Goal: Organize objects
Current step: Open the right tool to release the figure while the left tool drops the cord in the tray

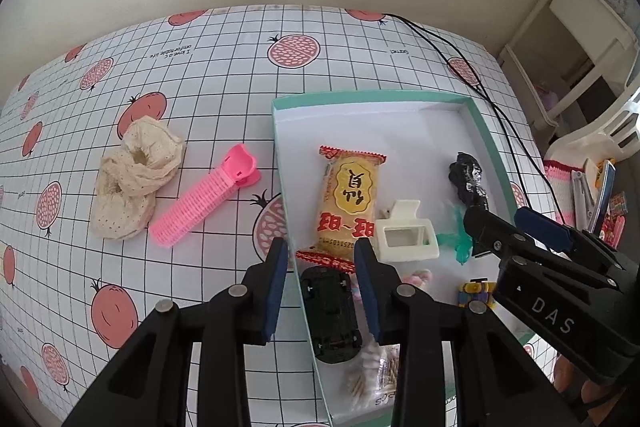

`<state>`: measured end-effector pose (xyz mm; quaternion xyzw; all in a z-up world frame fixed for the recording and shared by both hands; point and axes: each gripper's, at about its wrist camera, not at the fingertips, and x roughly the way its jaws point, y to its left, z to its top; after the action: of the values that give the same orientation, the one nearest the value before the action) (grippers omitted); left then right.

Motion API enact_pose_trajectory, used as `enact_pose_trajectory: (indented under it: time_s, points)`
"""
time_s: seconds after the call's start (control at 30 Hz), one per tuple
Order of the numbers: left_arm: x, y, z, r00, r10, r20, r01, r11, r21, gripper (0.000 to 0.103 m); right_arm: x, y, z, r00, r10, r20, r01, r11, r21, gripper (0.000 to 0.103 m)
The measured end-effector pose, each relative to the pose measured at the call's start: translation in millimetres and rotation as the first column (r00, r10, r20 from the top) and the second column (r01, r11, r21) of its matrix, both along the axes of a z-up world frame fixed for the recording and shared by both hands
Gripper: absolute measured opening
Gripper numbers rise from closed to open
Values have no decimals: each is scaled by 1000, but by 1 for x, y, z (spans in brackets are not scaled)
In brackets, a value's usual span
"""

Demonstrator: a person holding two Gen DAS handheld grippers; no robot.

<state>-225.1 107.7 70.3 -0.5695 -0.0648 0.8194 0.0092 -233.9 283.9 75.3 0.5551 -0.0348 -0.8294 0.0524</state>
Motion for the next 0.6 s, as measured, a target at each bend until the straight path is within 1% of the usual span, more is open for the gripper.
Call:
enact_pose_trajectory:
  time_s: [0.07, 0.1, 0.13, 0.2, 0.27, 0.33, 0.4, 0.47, 0.5, 0.53, 0.57, 0.6]
  points:
    - [-1, -6, -2, 1000, 26, 7, -26, 1000, -1, 44, 0, 0, -2, 1000, 1, 5, -1, 1000, 2, 66]
    - [-2, -10, -2, 999, 42, 8, -42, 999, -1, 49, 0, 0, -4, 1000, 1, 8, -1, 1000, 4, 66]
    - [-2, -13, -3, 998, 56, 9, -56, 998, 0, 50, 0, 0, -5, 1000, 2, 11, -2, 1000, 5, 66]
    - [-3, -19, -3, 996, 84, 11, -84, 996, 1, 51, -1, -1, -6, 1000, 5, 16, -5, 1000, 8, 72]
    - [-3, -24, -3, 994, 111, 13, -111, 994, -14, 53, 0, -2, -8, 1000, 9, 20, -9, 1000, 10, 74]
    - [-3, -29, -3, 991, 136, 12, -135, 990, -34, 59, 0, -3, -8, 1000, 10, 21, -11, 1000, 11, 76]
    - [-2, -35, -6, 987, 160, 16, -159, 986, -43, 61, 0, -4, -8, 1000, 9, 18, -10, 1000, 16, 80]
    - [-2, -42, -8, 983, 182, 21, -181, 982, -49, 63, 0, -5, -8, 1000, 12, 18, -12, 1000, 18, 81]
    - [-1, -44, -9, 981, 192, 23, -191, 980, -53, 66, 0, -5, -8, 1000, 14, 19, -14, 1000, 19, 83]
    - [-1, -47, -10, 979, 201, 24, -199, 978, -58, 68, 0, -6, -8, 1000, 16, 19, -16, 1000, 21, 89]
    - [-1, -49, -11, 978, 207, 24, -205, 977, -61, 68, 0, -7, -9, 1000, 16, 19, -17, 1000, 26, 93]
    - [0, -52, -12, 977, 214, 25, -212, 975, -64, 69, 0, -7, -9, 1000, 18, 18, -19, 999, 31, 100]
